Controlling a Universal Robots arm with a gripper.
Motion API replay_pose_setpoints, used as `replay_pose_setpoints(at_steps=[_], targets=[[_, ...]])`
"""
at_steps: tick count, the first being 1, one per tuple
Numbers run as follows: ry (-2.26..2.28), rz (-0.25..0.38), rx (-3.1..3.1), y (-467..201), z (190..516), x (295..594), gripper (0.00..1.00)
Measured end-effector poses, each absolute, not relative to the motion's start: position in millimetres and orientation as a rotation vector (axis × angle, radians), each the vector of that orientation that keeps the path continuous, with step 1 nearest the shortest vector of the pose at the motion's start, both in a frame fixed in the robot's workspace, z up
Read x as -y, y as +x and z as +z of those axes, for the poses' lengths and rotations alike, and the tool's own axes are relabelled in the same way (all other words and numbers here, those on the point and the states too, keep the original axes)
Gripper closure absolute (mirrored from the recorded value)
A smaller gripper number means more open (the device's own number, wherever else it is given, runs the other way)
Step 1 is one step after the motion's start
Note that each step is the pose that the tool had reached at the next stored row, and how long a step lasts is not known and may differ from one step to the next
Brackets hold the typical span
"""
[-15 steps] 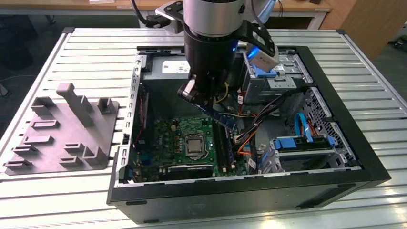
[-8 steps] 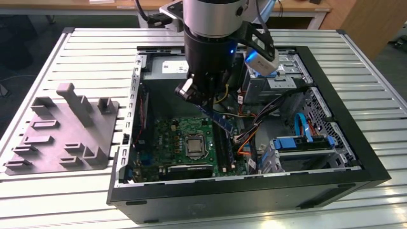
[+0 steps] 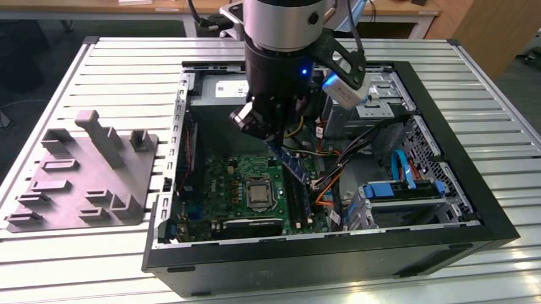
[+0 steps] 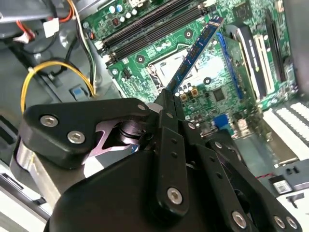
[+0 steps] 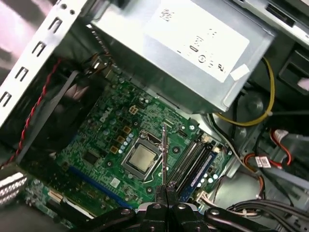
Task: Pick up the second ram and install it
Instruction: 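Insert the second ram into the second slot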
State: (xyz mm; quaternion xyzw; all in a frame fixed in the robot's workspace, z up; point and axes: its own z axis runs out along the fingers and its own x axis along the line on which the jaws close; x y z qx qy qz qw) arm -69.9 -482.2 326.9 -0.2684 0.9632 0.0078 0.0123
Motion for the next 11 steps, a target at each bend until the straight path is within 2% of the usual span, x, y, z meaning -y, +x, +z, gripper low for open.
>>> replay_pose_setpoints(at_steps=[11], targets=[[-0.533, 0.020, -3.069, -69.9, 324.9, 482.2, 0.89]])
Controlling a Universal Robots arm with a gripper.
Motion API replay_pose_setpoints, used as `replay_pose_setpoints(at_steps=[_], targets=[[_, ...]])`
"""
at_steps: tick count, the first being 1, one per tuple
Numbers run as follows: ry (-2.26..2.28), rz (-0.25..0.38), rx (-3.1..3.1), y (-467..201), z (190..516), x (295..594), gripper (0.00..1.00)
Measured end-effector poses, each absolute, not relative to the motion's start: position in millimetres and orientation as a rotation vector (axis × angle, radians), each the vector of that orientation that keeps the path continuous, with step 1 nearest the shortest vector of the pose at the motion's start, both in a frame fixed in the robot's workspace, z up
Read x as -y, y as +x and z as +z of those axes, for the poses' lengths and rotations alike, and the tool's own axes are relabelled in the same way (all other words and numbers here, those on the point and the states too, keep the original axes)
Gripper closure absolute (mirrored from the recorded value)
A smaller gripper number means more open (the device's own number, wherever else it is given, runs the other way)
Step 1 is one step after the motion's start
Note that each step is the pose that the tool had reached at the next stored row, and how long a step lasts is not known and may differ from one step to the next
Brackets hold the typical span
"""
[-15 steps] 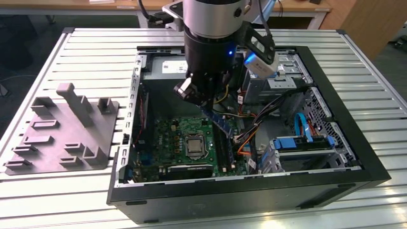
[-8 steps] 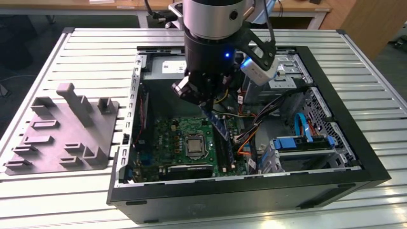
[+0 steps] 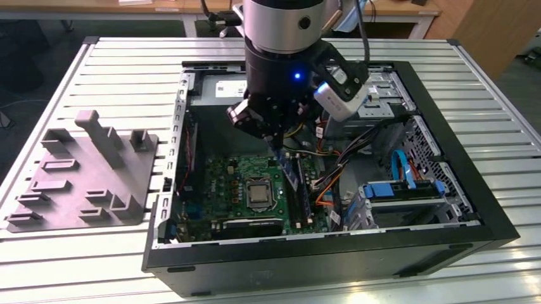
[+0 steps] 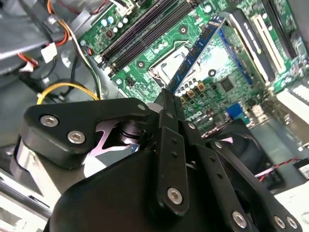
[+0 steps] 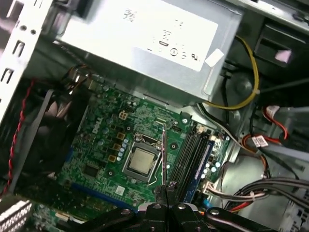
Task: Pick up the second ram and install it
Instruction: 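Insert the second ram into the second slot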
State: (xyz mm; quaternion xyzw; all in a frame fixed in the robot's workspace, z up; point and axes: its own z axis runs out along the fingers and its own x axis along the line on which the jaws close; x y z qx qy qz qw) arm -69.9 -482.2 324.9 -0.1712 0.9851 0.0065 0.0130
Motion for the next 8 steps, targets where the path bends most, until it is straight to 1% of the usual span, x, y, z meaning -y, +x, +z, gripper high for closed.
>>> replay_pose_setpoints(at_steps=[8], targets=[[-0.309, 0.017, -3.099, -69.9, 323.3, 482.2, 0.89]])
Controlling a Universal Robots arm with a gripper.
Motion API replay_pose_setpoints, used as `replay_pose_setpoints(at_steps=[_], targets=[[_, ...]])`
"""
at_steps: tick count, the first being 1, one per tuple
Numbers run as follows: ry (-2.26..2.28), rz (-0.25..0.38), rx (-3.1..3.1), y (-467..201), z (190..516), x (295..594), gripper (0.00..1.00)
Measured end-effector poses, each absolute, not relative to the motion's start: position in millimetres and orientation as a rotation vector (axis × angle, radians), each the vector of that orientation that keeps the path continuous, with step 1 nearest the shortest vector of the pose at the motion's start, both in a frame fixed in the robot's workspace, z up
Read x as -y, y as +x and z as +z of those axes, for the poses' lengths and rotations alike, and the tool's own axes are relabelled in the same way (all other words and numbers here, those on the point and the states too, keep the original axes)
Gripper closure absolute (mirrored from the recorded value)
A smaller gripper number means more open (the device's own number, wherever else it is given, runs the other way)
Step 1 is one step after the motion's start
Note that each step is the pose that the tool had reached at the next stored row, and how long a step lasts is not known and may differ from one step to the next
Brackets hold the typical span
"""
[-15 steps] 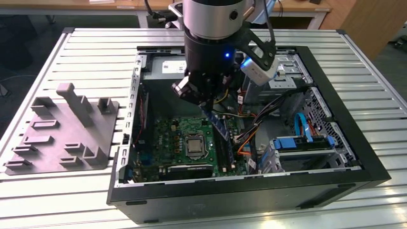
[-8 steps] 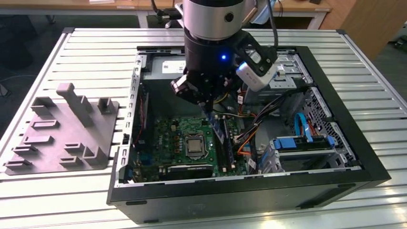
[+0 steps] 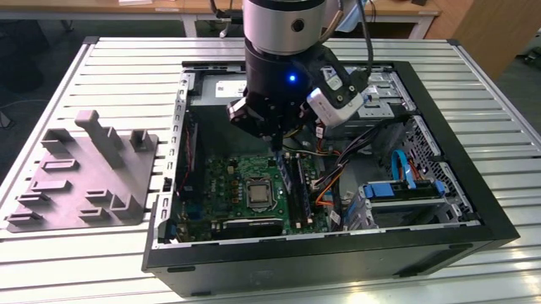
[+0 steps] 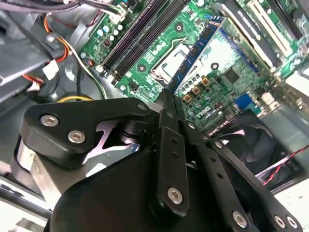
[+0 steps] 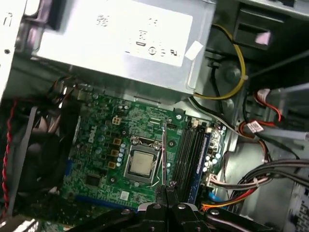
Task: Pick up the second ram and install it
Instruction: 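Insert the second ram into the second slot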
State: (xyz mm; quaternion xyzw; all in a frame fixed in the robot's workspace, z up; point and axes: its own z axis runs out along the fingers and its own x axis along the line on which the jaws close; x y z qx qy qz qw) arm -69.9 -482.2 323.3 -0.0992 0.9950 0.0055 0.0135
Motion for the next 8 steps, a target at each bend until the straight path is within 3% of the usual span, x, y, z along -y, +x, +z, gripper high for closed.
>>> replay_pose_setpoints(at_steps=[8], targets=[[-0.083, 0.014, -3.113, -69.9, 321.5, 482.2, 0.89]])
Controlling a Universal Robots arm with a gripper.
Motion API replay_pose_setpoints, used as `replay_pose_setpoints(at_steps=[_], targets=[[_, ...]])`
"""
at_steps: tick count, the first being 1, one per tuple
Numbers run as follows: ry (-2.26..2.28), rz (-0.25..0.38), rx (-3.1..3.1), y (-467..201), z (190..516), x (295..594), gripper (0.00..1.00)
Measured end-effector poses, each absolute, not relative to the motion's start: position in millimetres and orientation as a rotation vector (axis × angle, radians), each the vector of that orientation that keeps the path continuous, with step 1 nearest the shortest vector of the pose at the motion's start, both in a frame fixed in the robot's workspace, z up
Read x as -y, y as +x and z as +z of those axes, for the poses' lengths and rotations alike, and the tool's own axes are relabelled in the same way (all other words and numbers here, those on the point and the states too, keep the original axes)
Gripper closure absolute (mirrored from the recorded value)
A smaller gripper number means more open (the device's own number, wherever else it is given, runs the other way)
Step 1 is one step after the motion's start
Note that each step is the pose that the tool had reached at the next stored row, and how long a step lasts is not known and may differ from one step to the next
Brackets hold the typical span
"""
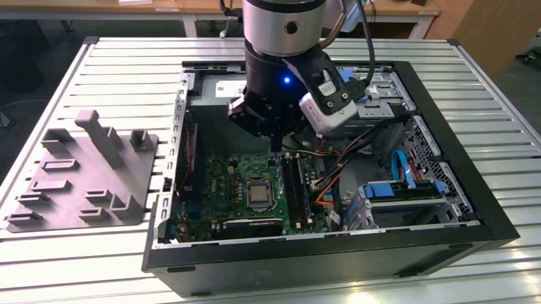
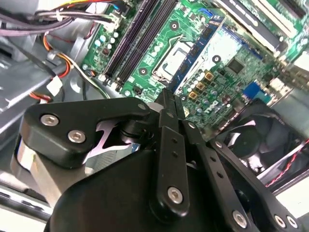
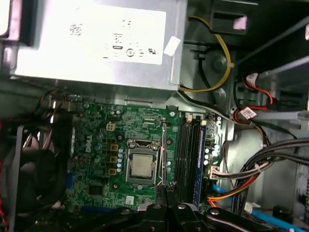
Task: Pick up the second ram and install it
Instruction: 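Insert the second ram into the second slot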
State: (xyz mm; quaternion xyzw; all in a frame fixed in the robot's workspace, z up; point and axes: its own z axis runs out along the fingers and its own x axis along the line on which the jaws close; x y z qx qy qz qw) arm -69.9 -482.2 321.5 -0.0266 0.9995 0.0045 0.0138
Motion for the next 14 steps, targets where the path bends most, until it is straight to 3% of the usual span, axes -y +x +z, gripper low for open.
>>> replay_pose_setpoints(at_steps=[14], targets=[[-0.058, 0.014, -3.113, -57.8, 317.2, 482.3, 0.89]])
